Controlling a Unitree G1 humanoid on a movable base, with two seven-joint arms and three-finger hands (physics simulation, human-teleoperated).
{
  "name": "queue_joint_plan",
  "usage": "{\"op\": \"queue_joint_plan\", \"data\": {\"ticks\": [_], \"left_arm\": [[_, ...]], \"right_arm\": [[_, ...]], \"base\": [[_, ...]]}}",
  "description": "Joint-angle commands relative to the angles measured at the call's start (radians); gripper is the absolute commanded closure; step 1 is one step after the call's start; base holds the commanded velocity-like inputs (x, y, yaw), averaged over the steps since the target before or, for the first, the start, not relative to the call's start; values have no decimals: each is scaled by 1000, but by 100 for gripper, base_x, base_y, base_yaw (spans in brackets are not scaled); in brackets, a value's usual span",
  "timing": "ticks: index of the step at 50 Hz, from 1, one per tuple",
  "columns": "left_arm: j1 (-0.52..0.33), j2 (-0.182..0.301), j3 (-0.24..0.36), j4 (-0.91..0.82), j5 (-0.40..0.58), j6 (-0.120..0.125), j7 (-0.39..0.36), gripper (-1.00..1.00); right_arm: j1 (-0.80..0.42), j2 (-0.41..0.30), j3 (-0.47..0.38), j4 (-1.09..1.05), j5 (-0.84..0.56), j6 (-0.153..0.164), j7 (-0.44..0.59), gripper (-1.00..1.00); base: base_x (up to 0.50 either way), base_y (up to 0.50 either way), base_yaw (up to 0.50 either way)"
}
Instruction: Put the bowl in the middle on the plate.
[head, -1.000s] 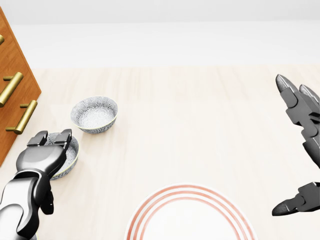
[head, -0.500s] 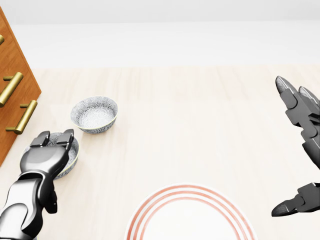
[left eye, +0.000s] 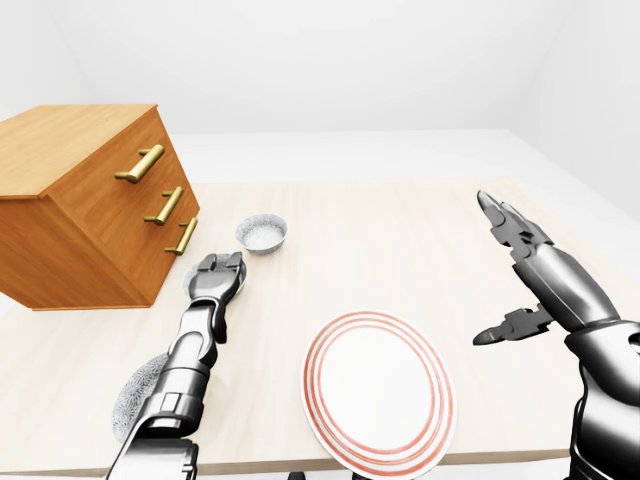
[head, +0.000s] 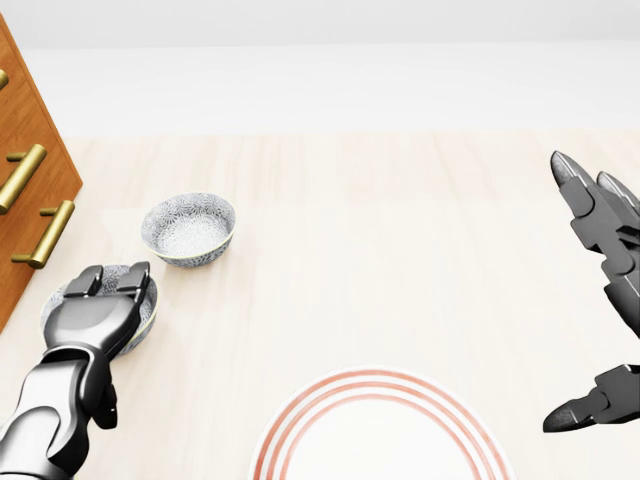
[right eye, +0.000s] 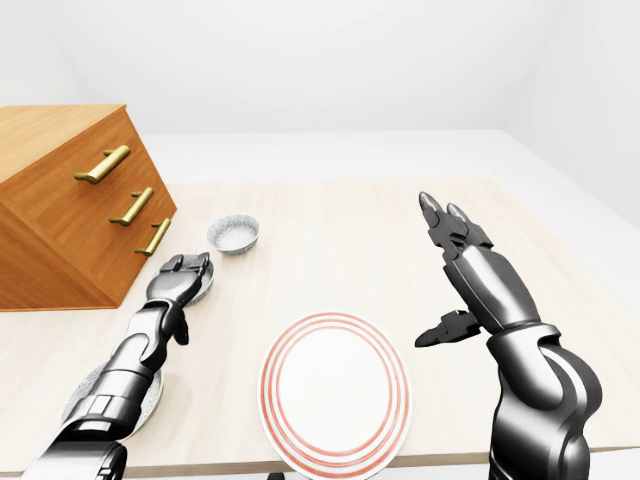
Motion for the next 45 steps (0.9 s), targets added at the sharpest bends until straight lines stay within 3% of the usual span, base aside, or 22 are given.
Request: {"op": "queue_joint_plan", "data": {"ticks": [1, 31, 32, 34, 39, 45], "left_arm": [[-2, -2, -5, 21, -5, 1, 16, -100], [-4, -7, -7, 29, -16, 2, 11, -100], [-5, -7, -8, 31, -18, 1, 9, -76], [-8, -5, -7, 33, -20, 0, 11, -5], [-5, -2, -5, 27, -25, -2, 13, 9], [1, -3, -4, 17, -27, -1, 11, 10]], "right_arm": [[-1, 0, 0, 0, 0, 0, 0, -100], [0, -1, 0, 0, 0, 0, 0, -100], [0, -1, 0, 0, 0, 0, 0, -100], [0, 0, 0, 0, 0, 0, 0, -100], [0, -1, 0, 0, 1, 0, 0, -100], [7, 3, -3, -8, 3, 0, 0, -100]], "base": [[0, 0, 0], [0, 0, 0], [0, 0, 0], [0, 0, 0], [0, 0, 0], [0, 0, 0]]}}
